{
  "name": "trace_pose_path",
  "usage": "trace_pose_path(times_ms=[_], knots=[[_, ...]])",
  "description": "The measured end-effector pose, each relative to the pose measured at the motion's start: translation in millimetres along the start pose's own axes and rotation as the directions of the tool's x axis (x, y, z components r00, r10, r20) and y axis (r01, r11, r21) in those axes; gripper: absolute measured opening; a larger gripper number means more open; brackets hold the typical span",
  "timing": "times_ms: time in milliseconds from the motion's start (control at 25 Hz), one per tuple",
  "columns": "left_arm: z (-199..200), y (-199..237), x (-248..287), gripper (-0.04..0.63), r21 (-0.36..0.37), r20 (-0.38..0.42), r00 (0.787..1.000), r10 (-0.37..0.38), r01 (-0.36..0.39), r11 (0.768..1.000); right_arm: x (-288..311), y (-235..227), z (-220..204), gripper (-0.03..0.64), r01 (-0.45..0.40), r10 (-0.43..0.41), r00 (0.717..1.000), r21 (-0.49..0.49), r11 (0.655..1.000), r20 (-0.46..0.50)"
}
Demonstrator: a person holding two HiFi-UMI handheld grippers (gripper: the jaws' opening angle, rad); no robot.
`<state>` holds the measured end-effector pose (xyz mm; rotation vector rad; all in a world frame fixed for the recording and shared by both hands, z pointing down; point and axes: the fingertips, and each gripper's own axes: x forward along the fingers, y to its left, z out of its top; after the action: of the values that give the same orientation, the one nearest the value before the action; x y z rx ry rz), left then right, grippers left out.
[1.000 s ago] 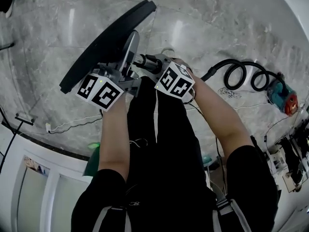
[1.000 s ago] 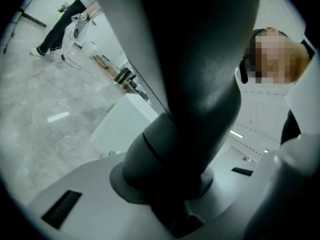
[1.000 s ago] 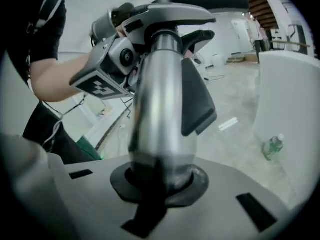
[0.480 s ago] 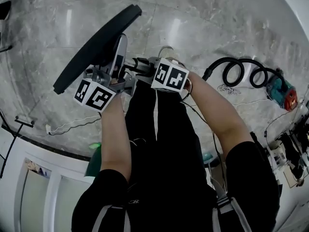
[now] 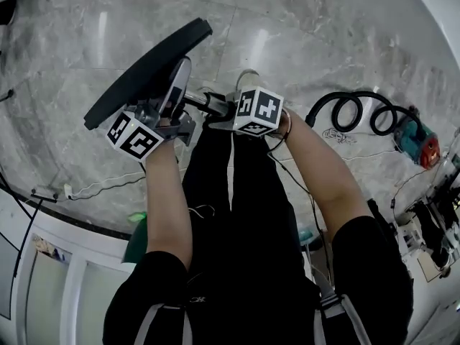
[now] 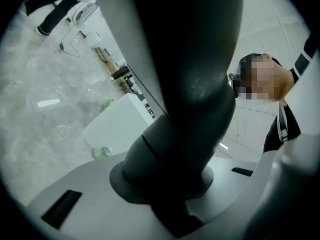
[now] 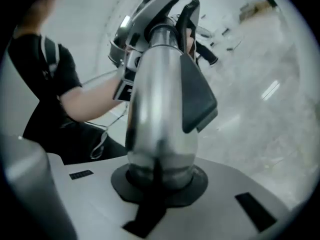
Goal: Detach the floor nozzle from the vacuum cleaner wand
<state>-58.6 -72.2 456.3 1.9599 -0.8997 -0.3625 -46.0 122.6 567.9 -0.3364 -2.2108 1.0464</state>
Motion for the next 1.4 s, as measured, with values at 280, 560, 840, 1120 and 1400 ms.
trace_pose_path(times_ms=[280, 560, 840, 1120, 1400], knots=[[137, 61, -74, 0.083, -0.103, 0.407, 0.903, 0.137, -0.103, 0.989, -25, -70, -79, 0.052, 0.662, -0.7, 0.71, -0.27, 0.699, -0.074], [151, 51, -61, 0.083, 0.141, 0.212, 0.957, 0.199, -0.231, 0.963, -71, -79, -71, 0.052, 0.664, -0.662, 0.748, -0.065, 0.745, 0.053], [71, 28, -15, 0.083, 0.052, 0.089, 0.988, 0.127, -0.132, 0.99, -61, -92, -41, 0.052, 0.661, -0.659, 0.751, -0.076, 0.747, 0.049], [59, 23, 2, 0.083, -0.019, 0.088, 0.989, 0.119, -0.118, 0.993, -41, -89, -36, 0.052, 0.624, -0.622, 0.781, -0.083, 0.777, 0.048], [51, 33, 8, 0.084, -0.036, 0.077, 0.99, 0.122, -0.12, 0.992, -26, -83, -42, 0.052, 0.585, -0.585, 0.811, -0.077, 0.807, 0.032]])
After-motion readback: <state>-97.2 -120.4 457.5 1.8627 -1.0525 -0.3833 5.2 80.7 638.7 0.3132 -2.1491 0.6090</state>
